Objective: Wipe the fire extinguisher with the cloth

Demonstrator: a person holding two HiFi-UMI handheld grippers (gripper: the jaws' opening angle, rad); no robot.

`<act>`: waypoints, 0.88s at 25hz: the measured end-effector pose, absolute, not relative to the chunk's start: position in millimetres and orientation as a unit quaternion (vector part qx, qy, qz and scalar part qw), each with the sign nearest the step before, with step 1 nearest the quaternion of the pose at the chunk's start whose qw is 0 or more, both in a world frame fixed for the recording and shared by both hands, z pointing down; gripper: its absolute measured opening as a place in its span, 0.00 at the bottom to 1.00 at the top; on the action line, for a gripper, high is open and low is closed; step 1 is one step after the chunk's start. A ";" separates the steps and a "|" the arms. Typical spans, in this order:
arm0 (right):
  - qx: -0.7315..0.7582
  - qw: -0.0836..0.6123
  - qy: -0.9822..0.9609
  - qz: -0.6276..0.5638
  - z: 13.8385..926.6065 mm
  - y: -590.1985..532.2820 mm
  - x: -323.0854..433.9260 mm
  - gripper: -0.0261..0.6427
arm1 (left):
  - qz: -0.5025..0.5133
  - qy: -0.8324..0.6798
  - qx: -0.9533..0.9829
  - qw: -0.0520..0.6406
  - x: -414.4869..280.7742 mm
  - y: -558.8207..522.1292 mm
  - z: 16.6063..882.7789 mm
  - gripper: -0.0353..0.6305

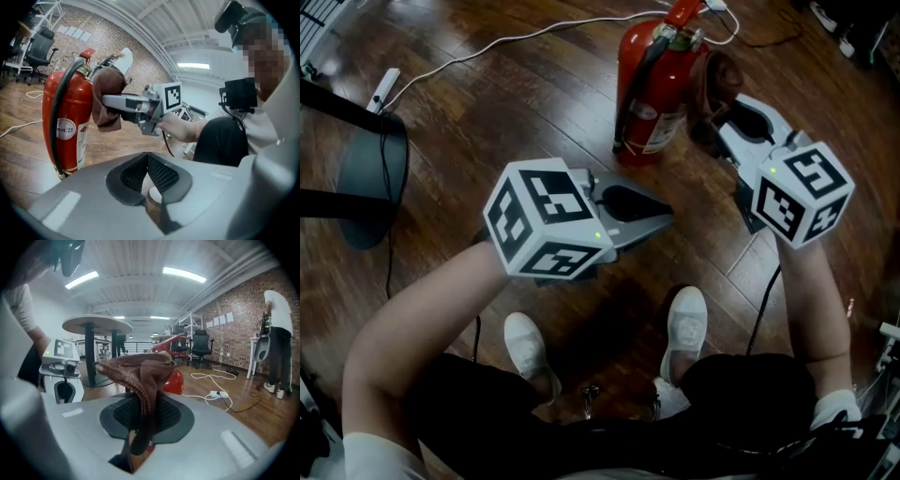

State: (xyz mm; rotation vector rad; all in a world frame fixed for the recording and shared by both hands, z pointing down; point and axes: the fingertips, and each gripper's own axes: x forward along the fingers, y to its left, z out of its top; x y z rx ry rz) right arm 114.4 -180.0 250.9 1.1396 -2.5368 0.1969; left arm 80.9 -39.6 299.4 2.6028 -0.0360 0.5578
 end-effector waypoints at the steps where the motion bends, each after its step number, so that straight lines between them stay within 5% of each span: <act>1: 0.401 0.182 -0.894 0.079 265.0 -176.9 113.5 0.14 | 0.204 -0.014 0.950 0.238 79.4 -39.6 299.6 0.05; 16: 0.350 0.342 -0.843 0.225 507.6 -158.5 111.2 0.14 | 0.207 -0.015 0.945 0.253 73.9 -37.0 308.7 0.05; 22: 0.330 0.351 -0.848 0.221 495.1 -144.7 109.3 0.14 | 0.204 -0.029 0.945 0.254 67.3 -43.0 311.2 0.05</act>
